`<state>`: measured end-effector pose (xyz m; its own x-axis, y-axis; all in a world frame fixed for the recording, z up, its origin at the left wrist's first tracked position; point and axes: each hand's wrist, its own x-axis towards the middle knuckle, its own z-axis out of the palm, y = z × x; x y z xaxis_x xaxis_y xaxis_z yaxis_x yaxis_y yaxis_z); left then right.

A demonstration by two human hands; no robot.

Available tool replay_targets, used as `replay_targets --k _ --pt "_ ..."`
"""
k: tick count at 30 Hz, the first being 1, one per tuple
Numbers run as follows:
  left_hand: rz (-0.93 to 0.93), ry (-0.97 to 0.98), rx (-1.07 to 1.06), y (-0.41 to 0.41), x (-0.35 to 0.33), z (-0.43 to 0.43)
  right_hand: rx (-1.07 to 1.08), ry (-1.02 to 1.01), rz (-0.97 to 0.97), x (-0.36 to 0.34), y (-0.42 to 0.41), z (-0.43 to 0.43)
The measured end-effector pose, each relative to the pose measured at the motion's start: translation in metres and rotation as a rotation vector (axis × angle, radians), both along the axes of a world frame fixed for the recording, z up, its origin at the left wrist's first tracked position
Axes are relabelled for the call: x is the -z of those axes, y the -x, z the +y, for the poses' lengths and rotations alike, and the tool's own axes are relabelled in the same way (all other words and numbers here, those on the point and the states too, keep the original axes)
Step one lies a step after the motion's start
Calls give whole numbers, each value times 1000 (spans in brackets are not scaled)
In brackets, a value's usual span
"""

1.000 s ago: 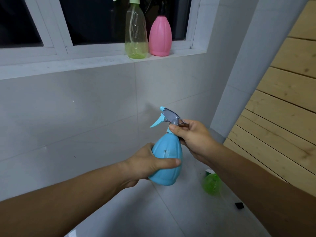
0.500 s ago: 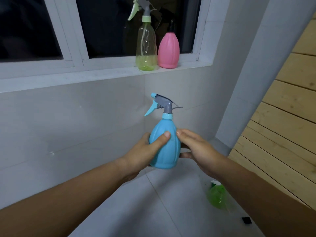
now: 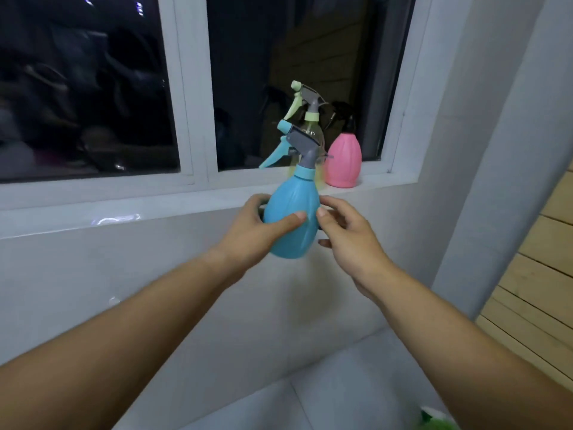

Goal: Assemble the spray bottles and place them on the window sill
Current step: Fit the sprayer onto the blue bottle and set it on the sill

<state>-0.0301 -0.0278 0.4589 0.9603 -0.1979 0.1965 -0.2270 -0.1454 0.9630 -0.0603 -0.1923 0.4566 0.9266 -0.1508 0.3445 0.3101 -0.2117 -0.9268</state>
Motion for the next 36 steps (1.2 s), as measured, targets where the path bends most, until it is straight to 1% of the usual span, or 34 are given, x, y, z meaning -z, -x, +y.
replay_targets --k 4,8,16,22,36 --pt "-105 -14 -89 -34 -41 10 -75 77 9 -36 -32 12" --pt "-105 -2 -103 -61 -55 16 -103 76 29 -50 -61 25" --pt "-53 -30 -190 -101 -52 27 -147 75 54 -51 -99 43" --pt "-19 -47 -225 -123 -44 27 -138 64 99 -45 -116 47" --pt "2 -133 -224 -130 -44 29 -161 64 98 -41 -123 46"
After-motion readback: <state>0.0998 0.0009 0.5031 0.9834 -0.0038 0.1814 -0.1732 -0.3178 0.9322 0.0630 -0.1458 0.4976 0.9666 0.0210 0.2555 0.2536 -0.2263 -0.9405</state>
